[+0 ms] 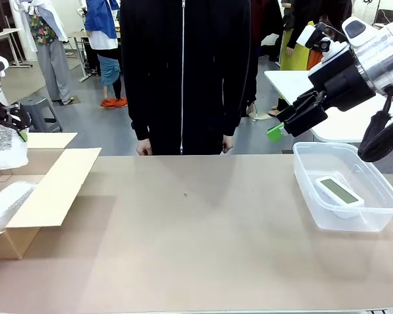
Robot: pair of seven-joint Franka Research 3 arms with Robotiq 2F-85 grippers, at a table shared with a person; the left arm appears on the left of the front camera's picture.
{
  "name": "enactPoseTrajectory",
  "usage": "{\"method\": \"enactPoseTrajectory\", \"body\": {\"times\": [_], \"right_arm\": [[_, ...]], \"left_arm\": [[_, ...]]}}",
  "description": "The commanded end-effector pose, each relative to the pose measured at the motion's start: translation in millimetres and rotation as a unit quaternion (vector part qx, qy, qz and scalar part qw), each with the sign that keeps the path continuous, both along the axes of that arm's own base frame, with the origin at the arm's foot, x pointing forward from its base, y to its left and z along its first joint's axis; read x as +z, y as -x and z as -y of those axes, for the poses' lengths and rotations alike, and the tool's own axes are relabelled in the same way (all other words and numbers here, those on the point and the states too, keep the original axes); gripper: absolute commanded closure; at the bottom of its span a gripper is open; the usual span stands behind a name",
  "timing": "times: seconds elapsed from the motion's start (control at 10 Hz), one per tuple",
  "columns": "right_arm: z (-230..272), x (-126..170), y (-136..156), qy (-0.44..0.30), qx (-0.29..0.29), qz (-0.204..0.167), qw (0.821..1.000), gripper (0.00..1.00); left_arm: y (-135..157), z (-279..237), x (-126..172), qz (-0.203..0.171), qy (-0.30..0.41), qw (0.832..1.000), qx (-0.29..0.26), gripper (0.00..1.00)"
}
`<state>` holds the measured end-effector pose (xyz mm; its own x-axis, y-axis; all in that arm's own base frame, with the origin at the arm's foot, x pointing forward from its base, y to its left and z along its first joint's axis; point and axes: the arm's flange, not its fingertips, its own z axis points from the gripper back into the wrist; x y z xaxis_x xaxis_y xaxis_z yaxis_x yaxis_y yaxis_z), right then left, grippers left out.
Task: Separate and place wrapped and unwrapped clocks.
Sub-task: If the picked Digital clock is wrapped, place it in the Package Box ; if not, place it in the Organizing box.
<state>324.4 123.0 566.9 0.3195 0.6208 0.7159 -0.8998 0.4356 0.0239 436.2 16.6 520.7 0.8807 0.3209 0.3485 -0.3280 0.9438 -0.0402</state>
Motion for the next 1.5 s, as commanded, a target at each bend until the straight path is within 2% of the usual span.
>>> {"method": "enactPoseTrajectory", "body": {"times": [0.0, 0.2, 0.3, 0.6, 0.8, 1.4], "right_arm": [[0.0, -1.3, -1.4, -0.008, 0.004, -0.003, 1.0, 0.0], [0.0, -1.3, -1.4, -0.008, 0.004, -0.003, 1.0, 0.0], [0.0, -1.3, -1.4, -0.008, 0.004, -0.003, 1.0, 0.0], [0.0, -1.3, -1.4, -0.008, 0.004, -0.003, 1.0, 0.0], [0.0, -1.3, -1.4, -0.008, 0.004, -0.003, 1.0, 0.0], [0.0, -1.3, -1.4, -0.008, 0.004, -0.003, 1.0, 0.0]], "left_arm": [[-0.4, 0.0, 0.0, 0.0, 0.0, 1.0, 0.0, 0.19], [-35.1, -48.5, 4.7, -0.041, -0.033, 0.998, 0.042, 0.19], [-46.4, -66.5, 2.1, -0.055, -0.046, 0.997, 0.032, 0.19], [-91.4, -98.7, -33.6, -0.076, -0.056, 0.995, 0.018, 0.19], [-114.9, -107.1, -60.6, -0.075, -0.045, 0.996, 0.02, 0.19], [-124.6, -100.4, -110.0, -0.11, -0.062, 0.992, 0.016, 0.19]]}}
